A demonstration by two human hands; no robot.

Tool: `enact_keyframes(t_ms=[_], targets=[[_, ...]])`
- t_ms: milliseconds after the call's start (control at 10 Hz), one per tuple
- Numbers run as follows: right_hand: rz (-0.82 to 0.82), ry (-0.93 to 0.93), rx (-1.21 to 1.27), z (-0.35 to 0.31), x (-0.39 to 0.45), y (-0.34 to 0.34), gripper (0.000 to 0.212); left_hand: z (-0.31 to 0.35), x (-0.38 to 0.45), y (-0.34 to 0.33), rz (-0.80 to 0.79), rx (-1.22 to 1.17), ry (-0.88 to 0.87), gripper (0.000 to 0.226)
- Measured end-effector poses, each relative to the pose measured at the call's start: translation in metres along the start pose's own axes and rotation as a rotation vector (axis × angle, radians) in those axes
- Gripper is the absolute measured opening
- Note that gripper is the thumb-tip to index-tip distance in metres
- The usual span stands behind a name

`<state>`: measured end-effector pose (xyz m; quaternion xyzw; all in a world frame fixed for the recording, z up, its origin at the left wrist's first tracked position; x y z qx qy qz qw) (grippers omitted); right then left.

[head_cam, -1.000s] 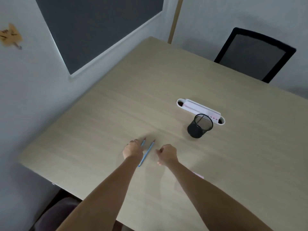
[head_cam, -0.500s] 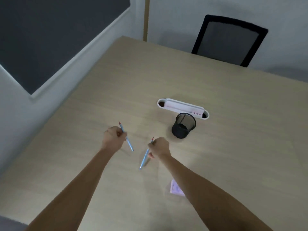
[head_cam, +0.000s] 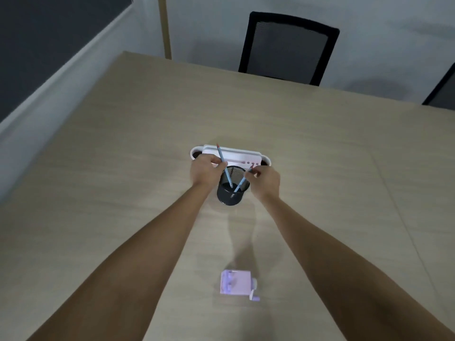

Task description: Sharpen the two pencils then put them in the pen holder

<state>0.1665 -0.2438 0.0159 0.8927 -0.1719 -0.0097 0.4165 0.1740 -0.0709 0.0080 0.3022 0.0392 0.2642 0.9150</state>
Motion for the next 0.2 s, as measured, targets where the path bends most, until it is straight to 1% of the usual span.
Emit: enact_keyframes(t_ms=[100, 200], targets=[[-0.022, -0.064, -0.003, 0.005, -0.002, -0.004, 0.022, -0.003, -0.007, -0.008, -0.076, 0.120, 0.064, 0.023], [0.061, -0.123, 0.065, 0.011, -0.001, 0.007, 0.029, -0.009, -0.009, -0.006, -0.023, 0.084, 0.154, 0.035]])
Point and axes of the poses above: each hand's wrist, its own x-axis towards the middle knuckle, its own y-axis out of the back of the hand, z = x × y, the point moved 3 cm from there along x, towards the middle knuckle, and after that the axes turned 14 degrees about z, right-handed, at the moved point
